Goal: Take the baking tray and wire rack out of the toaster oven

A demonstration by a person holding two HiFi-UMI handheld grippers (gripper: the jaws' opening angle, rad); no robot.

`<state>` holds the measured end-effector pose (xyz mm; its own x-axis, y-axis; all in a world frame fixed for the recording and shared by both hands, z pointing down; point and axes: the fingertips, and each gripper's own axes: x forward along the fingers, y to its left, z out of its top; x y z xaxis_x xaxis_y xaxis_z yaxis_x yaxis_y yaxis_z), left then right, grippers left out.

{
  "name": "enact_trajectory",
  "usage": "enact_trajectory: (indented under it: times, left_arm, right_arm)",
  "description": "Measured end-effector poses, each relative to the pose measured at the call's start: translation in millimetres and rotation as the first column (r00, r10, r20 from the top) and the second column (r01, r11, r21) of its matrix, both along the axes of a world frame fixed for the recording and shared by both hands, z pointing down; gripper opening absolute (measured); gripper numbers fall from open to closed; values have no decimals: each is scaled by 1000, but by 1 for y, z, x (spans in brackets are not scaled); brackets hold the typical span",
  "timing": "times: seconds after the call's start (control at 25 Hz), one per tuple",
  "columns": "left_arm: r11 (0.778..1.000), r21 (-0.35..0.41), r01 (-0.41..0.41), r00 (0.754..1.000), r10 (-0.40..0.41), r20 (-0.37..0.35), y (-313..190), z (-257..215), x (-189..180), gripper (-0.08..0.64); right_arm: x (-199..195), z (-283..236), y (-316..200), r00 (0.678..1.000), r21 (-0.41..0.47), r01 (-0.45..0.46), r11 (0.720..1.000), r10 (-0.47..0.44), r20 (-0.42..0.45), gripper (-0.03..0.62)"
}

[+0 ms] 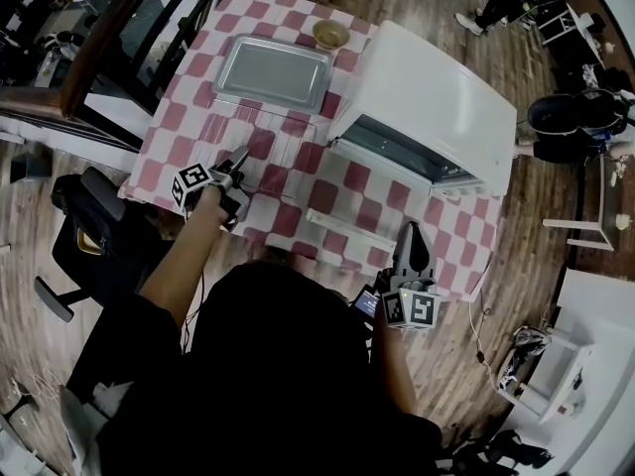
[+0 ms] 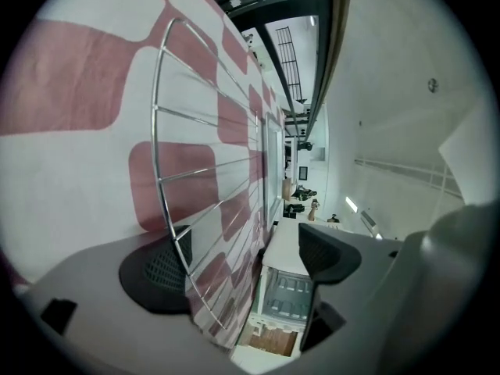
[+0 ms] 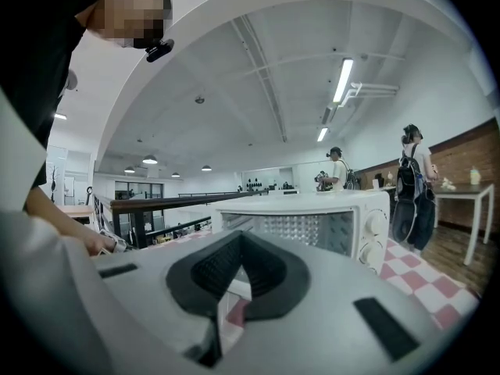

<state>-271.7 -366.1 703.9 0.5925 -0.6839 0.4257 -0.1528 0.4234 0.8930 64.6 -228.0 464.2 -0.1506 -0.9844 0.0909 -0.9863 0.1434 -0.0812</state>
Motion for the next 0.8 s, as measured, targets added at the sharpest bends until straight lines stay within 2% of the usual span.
enact_trajectory:
  times: [0.16, 0.4, 0.52, 0.6, 0.68, 0.76, 0.8]
  left_arm:
    - [1000, -14, -2, 1000, 2, 20, 12, -1, -5, 419]
    - [1000, -13, 21, 1000, -21, 12, 36, -1, -16, 419]
    - [1000, 10, 24, 1000, -24, -7, 50, -5, -18, 419]
    - [998, 59, 38, 999, -36, -30, 56, -18, -18, 417]
    - [988, 150, 40, 997, -30, -70, 57, -44, -12, 416]
    - [957, 287, 34, 994, -1, -114, 57, -82, 0, 416]
    - [931, 364, 30, 991, 19, -129, 58, -103, 6, 413]
  right_arm:
    - [-3, -1, -2, 1000, 6, 13, 1000, -13, 7, 3]
    - [-6, 2, 4, 999, 4, 36, 999, -36, 8, 3]
    - [-1, 6, 13, 999, 2, 41, 999, -41, 12, 3]
    - [0, 3, 18, 998, 10, 55, 998, -55, 10, 3]
    - [4, 1, 24, 998, 13, 61, 998, -61, -2, 3]
    - [10, -3, 32, 998, 26, 65, 998, -65, -5, 3]
    - [14, -6, 36, 998, 36, 67, 997, -67, -8, 3]
